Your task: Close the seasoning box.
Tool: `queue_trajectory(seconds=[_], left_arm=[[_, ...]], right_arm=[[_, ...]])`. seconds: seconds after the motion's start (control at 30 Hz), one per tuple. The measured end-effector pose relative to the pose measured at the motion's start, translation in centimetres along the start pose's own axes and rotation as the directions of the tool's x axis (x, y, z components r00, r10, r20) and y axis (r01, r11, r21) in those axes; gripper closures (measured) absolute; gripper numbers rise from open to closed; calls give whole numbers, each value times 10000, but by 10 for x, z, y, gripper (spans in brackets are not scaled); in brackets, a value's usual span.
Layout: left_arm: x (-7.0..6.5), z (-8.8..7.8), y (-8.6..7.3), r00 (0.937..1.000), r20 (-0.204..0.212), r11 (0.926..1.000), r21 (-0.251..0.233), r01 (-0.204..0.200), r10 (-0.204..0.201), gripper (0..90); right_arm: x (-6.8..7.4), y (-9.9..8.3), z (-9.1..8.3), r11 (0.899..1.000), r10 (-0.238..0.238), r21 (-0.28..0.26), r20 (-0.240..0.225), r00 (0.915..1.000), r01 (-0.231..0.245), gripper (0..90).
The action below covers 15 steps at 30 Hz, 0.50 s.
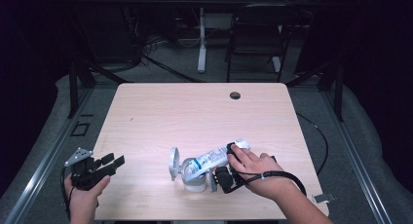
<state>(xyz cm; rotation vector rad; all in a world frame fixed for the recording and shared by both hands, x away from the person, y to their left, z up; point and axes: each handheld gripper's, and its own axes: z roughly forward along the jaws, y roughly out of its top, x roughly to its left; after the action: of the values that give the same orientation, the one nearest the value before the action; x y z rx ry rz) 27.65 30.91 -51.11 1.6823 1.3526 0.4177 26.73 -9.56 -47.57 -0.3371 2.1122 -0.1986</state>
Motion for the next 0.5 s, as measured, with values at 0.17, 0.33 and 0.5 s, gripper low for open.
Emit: queue_trajectory(seconds=[0.17,0.33,0.5], left_arm=[[0,0,0,10000,1,10000,-12,18,-18,497],[0,0,0,10000,-4,10000,17,3,-3,497],[0,0,0,10000,-5,10000,25,5,-5,497]], right_arm=[[0,0,0,10000,-64,-7,32,10000,64,460],[0,0,-1,10000,-86,5,38,10000,86,460],[-1,1,-2,9998,-182,101,82,9998,181,460]])
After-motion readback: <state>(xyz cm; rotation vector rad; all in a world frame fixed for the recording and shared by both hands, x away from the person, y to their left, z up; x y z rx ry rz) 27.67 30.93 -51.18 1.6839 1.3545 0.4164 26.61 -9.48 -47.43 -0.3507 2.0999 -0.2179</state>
